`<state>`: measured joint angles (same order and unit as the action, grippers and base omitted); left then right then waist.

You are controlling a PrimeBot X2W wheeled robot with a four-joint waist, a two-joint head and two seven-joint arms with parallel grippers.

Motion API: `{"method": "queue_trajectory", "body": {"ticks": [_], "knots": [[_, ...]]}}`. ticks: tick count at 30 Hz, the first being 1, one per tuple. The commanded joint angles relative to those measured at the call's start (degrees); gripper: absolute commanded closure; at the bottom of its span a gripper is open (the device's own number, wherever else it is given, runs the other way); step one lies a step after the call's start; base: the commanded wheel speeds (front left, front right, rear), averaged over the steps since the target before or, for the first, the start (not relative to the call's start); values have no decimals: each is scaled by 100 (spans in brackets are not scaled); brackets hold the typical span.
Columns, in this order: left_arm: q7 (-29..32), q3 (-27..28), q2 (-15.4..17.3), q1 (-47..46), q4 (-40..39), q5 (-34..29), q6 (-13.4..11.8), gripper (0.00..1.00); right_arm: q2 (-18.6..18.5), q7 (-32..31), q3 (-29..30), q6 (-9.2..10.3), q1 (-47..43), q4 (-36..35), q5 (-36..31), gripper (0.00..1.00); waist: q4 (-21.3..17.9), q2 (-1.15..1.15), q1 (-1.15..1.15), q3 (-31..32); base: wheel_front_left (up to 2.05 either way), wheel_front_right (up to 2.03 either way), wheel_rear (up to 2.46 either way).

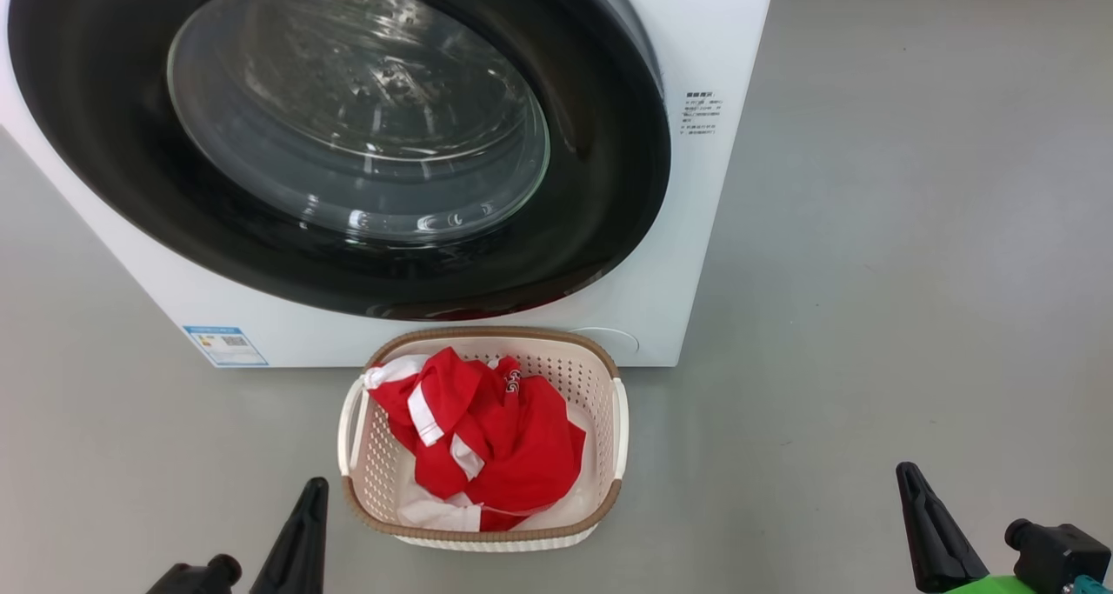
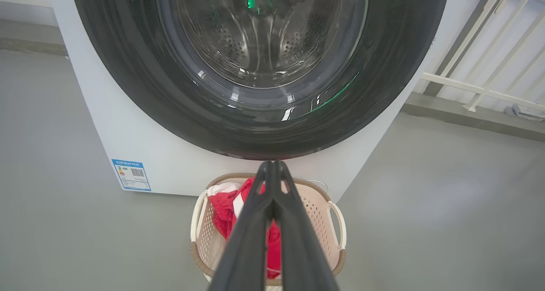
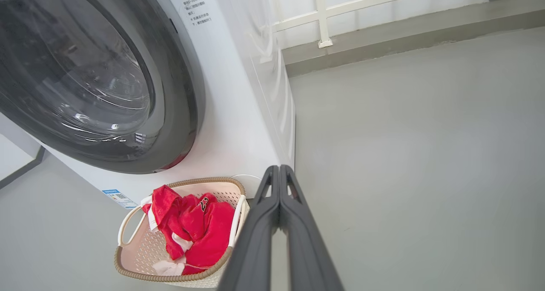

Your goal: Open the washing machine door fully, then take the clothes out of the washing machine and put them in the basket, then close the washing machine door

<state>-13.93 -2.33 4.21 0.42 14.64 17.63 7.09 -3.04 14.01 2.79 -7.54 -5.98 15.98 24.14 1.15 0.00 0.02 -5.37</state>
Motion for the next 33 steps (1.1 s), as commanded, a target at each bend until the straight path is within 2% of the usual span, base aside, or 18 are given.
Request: {"method": "queue_trajectory", "body": {"ticks": [1, 4, 33], "knots": [[40, 39, 57, -26, -126, 244, 1, 100, -64, -59, 13, 0, 59, -133, 228, 100, -3, 0, 8, 18, 0, 0, 0], [82, 48, 61, -47, -115, 440, 2, 100, -69, -103, 12, 0, 95, -126, 404, 100, -6, 0, -1, 21, 0, 0, 0], [493, 164, 78, -204, -90, 2239, 12, 100, -93, -532, 40, 2, 374, -139, 2028, 100, -33, 0, -2, 141, 0, 0, 0]]}}
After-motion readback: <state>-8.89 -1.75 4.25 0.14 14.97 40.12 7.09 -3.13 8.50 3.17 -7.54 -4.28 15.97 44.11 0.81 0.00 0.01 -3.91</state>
